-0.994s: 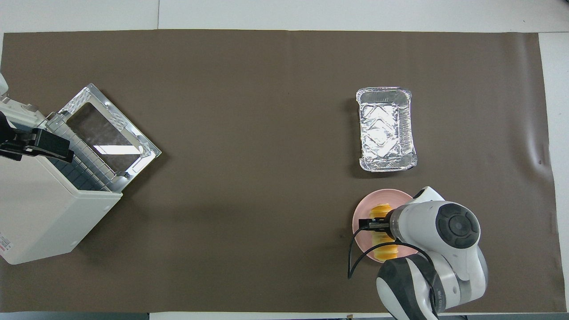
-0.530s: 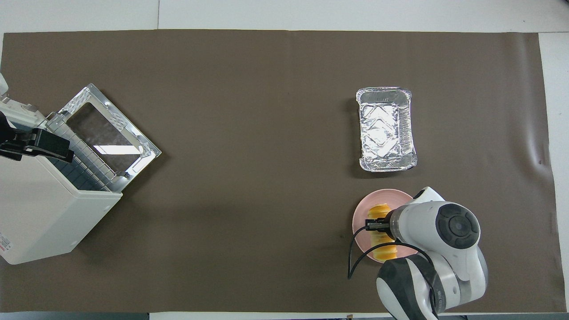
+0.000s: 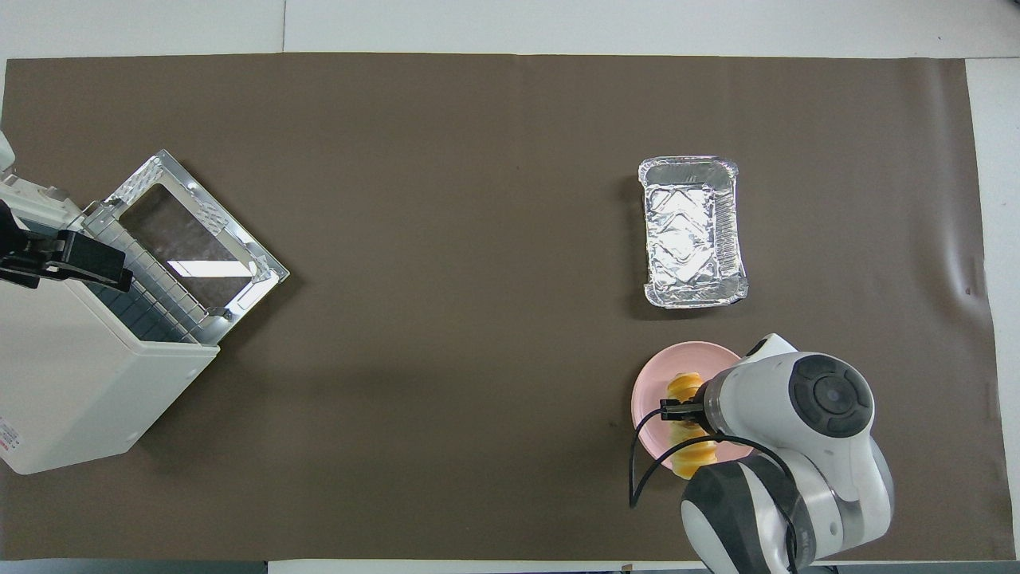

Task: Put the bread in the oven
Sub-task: 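Lift the bread roll with the right gripper over the foil tray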

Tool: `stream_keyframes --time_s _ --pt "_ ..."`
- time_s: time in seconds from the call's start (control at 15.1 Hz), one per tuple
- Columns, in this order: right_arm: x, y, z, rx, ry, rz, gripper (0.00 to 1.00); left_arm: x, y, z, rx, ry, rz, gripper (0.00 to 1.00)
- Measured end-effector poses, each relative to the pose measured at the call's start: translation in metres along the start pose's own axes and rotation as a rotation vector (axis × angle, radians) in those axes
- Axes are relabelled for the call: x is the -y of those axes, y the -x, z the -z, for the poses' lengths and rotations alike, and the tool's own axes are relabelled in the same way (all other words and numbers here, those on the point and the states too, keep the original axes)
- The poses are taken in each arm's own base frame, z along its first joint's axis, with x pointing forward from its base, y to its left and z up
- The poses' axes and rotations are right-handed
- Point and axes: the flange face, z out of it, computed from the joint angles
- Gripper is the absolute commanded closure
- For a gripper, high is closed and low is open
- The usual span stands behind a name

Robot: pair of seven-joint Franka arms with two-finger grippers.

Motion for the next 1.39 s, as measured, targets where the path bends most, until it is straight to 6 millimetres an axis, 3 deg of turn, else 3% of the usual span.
stream_keyframes --time_s 0.2,0.4,0.66,1.13,1.39 --pt "-0.027 -0.042 0.042 -0.047 -0.033 0.006 1.00 0.000 0.000 0.000 0.000 0.000 0.000 0.00" --pt "-0.039 -0.085 0.049 -0.062 -0.057 0.012 1.00 0.000 0.000 0.000 0.000 0.000 0.000 0.00" --pt "-0.032 -0.133 0.034 -0.106 -0.084 0.014 1.00 0.000 0.000 0.000 0.000 0.000 0.000 0.00" --pt "-0.030 -0.172 -0.006 -0.197 -0.070 0.031 1.00 0.000 0.000 0.000 0.000 0.000 0.000 0.00" --pt "-0.021 -0.195 -0.017 -0.204 -0.076 0.046 1.00 0.000 0.000 0.000 0.000 0.000 0.000 0.00"
